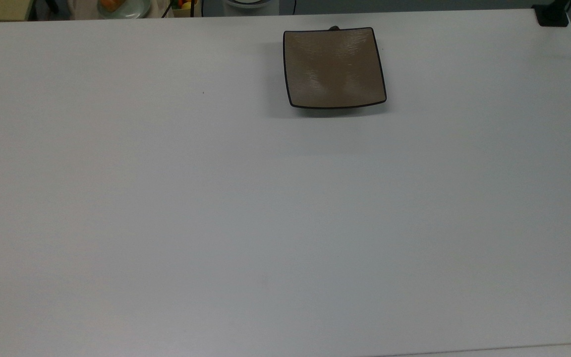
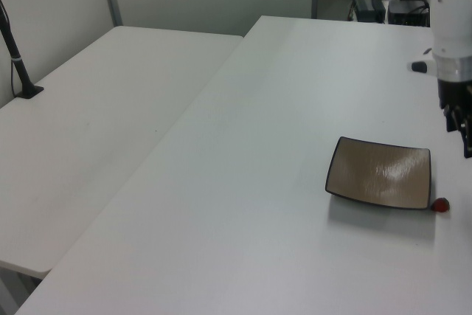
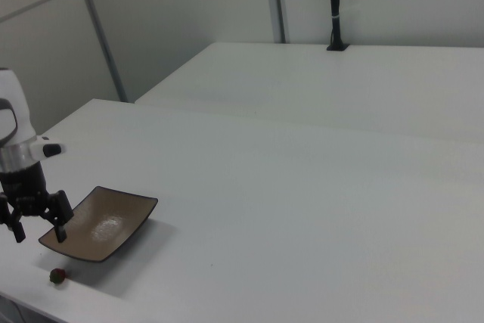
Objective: Strawberries on a ceramic plate
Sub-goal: 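Lower the open gripper down over the strawberry, then close the gripper fingers around the red strawberry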
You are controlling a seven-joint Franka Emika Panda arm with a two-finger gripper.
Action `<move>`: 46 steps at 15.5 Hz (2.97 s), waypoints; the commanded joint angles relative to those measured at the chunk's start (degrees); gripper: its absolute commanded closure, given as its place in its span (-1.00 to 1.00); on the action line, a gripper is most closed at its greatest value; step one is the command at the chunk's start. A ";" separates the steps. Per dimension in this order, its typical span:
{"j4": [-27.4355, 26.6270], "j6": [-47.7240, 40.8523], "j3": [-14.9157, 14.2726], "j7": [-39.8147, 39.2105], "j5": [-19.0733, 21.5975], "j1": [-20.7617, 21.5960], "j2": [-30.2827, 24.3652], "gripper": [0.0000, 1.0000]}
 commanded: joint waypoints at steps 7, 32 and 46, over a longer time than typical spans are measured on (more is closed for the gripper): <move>-10.58 13.93 7.70 3.09 1.24 0.27 -0.74 -1.00; -14.02 32.58 12.18 10.92 1.07 -0.87 6.90 -0.64; -13.93 32.76 12.10 7.49 0.72 -2.27 8.14 -0.07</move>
